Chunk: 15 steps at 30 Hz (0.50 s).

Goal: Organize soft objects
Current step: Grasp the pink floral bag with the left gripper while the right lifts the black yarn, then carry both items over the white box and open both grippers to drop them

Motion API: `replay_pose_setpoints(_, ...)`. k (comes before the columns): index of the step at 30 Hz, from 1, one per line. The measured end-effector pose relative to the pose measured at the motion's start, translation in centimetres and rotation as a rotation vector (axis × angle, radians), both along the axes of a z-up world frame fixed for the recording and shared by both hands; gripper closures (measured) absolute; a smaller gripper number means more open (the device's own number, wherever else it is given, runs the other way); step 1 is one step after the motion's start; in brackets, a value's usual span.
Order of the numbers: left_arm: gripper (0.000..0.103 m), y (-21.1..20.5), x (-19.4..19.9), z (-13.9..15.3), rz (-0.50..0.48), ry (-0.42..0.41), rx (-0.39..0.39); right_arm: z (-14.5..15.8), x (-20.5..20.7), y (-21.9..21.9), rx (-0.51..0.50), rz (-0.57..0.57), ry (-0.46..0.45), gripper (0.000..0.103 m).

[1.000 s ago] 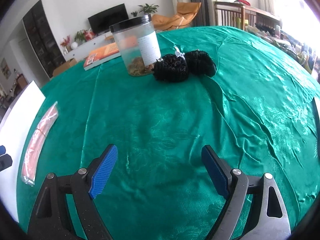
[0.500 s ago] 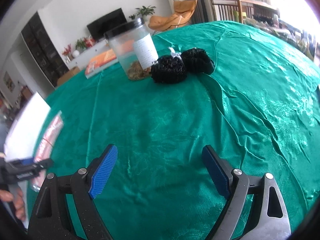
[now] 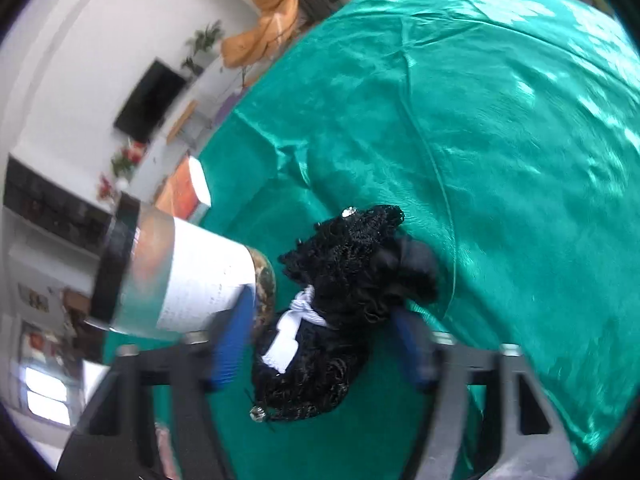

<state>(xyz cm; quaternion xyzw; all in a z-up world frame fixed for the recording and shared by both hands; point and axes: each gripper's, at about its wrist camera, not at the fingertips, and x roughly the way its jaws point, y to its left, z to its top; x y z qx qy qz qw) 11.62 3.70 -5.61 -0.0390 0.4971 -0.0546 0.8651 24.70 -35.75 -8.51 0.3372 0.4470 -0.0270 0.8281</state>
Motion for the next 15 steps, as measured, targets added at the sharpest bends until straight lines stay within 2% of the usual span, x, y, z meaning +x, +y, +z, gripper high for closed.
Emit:
replay_pose_setpoints(2, 0.082, 0.8, 0.6, 0.8, 0.029, -0.010, -0.077, 1.2, 0.5, -0.9, -0.076, -0.010, -0.011, 0.073)
replay_pose_setpoints(4, 0.082, 1.4, 1.2, 1.9, 0.049, -0.022, -0.148, 3.1, 0.9, -1.5, -0.143, 0.009, -0.060, 0.073)
replay_pose_setpoints(9, 0.082, 2.7, 1.2, 6.1, 0.060, -0.097, -0.245, 11.0, 0.3, -0.6, -0.307, 0.070, -0.228, 0.073)
replay_pose_setpoints(12, 0.083, 4.8, 0.1, 9.1, 0.071, -0.140, -0.301, 16.5, -1.2, 2.5, -0.352, 0.137, -0.334, 0.073)
replay_pose_setpoints(15, 0.082, 8.3, -2.0, 12.0, 0.093, -0.185, -0.294, 20.8, -3.0, 8.3, -0.340, 0.276, -0.408, 0.073)
